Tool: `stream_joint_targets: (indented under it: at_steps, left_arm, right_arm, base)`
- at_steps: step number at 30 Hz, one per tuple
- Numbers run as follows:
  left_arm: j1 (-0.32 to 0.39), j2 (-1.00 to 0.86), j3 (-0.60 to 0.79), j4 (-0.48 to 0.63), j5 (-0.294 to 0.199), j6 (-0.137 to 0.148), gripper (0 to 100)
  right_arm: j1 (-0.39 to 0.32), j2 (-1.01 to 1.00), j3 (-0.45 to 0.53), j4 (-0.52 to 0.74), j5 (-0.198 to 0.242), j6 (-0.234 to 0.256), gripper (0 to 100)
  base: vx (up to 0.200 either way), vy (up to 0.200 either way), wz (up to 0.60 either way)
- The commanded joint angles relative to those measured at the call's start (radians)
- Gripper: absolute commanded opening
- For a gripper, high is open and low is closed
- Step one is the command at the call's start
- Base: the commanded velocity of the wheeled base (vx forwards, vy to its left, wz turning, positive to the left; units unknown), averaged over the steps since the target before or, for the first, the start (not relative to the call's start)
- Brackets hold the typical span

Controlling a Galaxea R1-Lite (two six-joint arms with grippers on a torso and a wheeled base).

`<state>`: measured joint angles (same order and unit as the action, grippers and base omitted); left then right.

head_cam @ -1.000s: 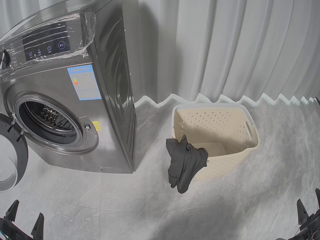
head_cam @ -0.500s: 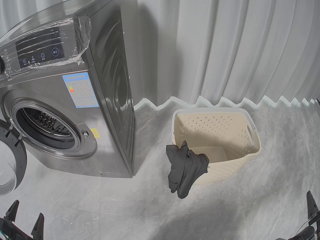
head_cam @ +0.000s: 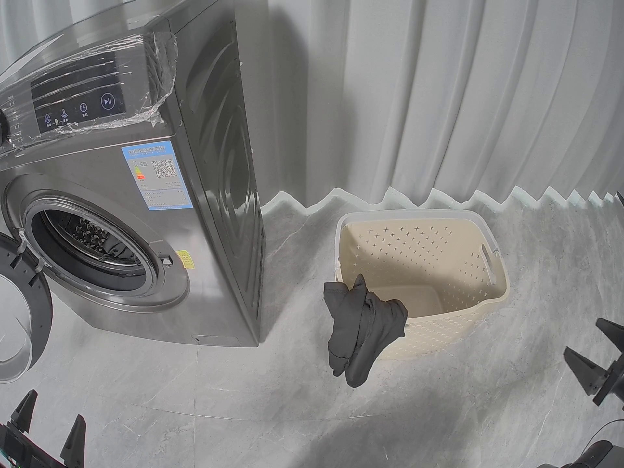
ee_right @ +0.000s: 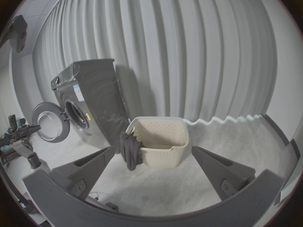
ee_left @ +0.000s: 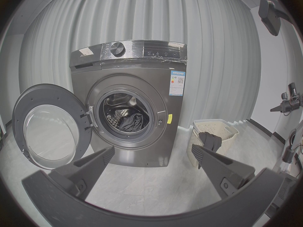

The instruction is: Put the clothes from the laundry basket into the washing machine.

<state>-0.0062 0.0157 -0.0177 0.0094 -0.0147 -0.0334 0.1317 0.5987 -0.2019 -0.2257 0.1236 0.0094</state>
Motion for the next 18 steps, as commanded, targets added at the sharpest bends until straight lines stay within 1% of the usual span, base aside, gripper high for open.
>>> stream_joint_targets:
  at_steps: [1, 3, 5, 7, 10, 11, 12, 14, 15, 16, 18]
  left_arm:
    - [0.0, -0.016, 0.016, 0.0, 0.001, -0.002, 100]
    - [0.0, -0.016, 0.016, 0.0, 0.002, -0.002, 100]
    - [0.0, -0.016, 0.015, 0.0, 0.002, -0.002, 100]
    - [0.0, -0.016, 0.015, 0.0, 0.002, -0.002, 100]
    - [0.0, -0.016, 0.015, 0.0, 0.002, -0.002, 100]
    - [0.0, -0.016, 0.016, 0.0, 0.001, -0.002, 100]
    - [0.0, -0.016, 0.016, 0.0, 0.002, -0.002, 100]
    - [0.0, -0.016, 0.015, 0.0, 0.002, -0.002, 100]
    - [0.0, -0.016, 0.016, 0.0, 0.002, -0.002, 100]
    - [0.0, -0.016, 0.015, 0.0, 0.002, -0.003, 100]
    - [0.0, -0.016, 0.015, 0.0, 0.002, -0.003, 100]
  right_arm:
    - [0.189, 0.458, -0.063, -0.127, 0.031, 0.006, 100]
    - [0.195, 0.527, -0.082, -0.164, 0.03, 0.018, 100]
    - [0.2, 0.573, -0.093, -0.199, 0.027, 0.02, 100]
    - [0.213, 0.638, -0.103, -0.248, 0.005, 0.02, 100]
    - [0.247, 0.697, -0.109, -0.282, -0.022, 0.026, 100]
    - [0.25, 0.699, -0.109, -0.284, -0.024, 0.026, 100]
    - [0.273, 0.722, -0.113, -0.297, -0.041, 0.026, 100]
    - [0.293, 0.748, -0.123, -0.307, -0.061, 0.026, 100]
    - [0.295, 0.754, -0.125, -0.307, -0.064, 0.026, 100]
    - [0.298, 0.783, -0.132, -0.31, -0.078, 0.018, 100]
    - [0.302, 0.816, -0.149, -0.31, -0.082, 0.014, 100]
  base:
    - [0.0, 0.0, 0.0]
    - [0.0, 0.0, 0.0]
    - [0.0, 0.0, 0.0]
    - [0.0, 0.0, 0.0]
    - [0.0, 0.0, 0.0]
    - [0.0, 0.0, 0.0]
    - [0.0, 0.0, 0.0]
    - [0.0, 0.0, 0.0]
    - [0.0, 0.0, 0.0]
    - [0.0, 0.0, 0.0]
    - [0.0, 0.0, 0.0]
